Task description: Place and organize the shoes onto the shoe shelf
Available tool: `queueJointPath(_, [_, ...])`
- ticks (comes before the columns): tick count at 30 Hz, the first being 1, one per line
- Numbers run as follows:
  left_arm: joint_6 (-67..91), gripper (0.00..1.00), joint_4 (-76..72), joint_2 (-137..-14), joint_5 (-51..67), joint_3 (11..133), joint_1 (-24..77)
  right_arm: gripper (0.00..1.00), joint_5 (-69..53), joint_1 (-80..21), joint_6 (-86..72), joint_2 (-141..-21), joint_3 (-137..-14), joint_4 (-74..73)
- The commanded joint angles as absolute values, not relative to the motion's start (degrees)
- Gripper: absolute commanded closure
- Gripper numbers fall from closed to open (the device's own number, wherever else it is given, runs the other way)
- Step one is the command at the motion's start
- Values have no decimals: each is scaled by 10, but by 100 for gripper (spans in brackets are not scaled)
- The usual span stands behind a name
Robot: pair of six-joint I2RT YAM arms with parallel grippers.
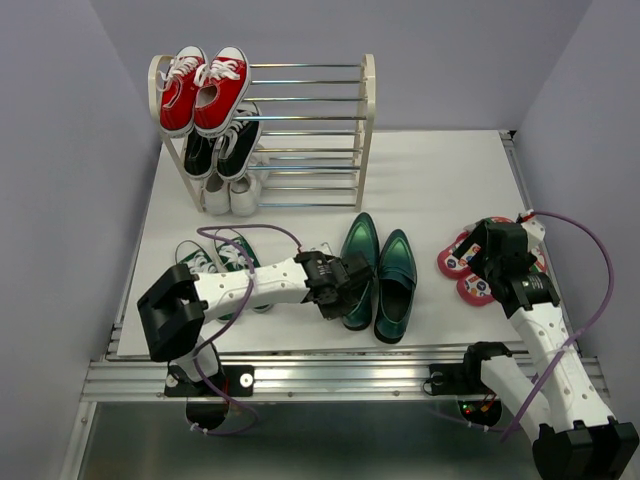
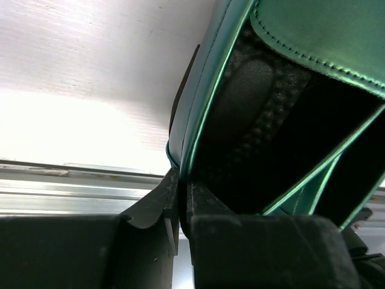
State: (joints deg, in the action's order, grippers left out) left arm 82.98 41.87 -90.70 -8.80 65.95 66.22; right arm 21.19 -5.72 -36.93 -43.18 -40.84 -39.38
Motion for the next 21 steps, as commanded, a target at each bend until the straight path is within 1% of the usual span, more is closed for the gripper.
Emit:
queueJointPath(1, [809,100,477,-914,-150,711,676,0,217,-61,-369,-436,-417,-368])
queueJointPath(3, [803,100,532,-927,-167,747,679,0,217,-61,-369,-441,-417,-367])
queueJointPath(7, [796,100,570,-920,-194,767,681,0,217,-61,-369,-449,-417,-368])
queueJointPath(16, [830,100,600,-833,-228,716,682,0,220,-61,-363,-454,-419,-368])
queueJointPath(21, [830,100,571,-774,-263,673,681,0,224,-61,-364,-454,-416,-369])
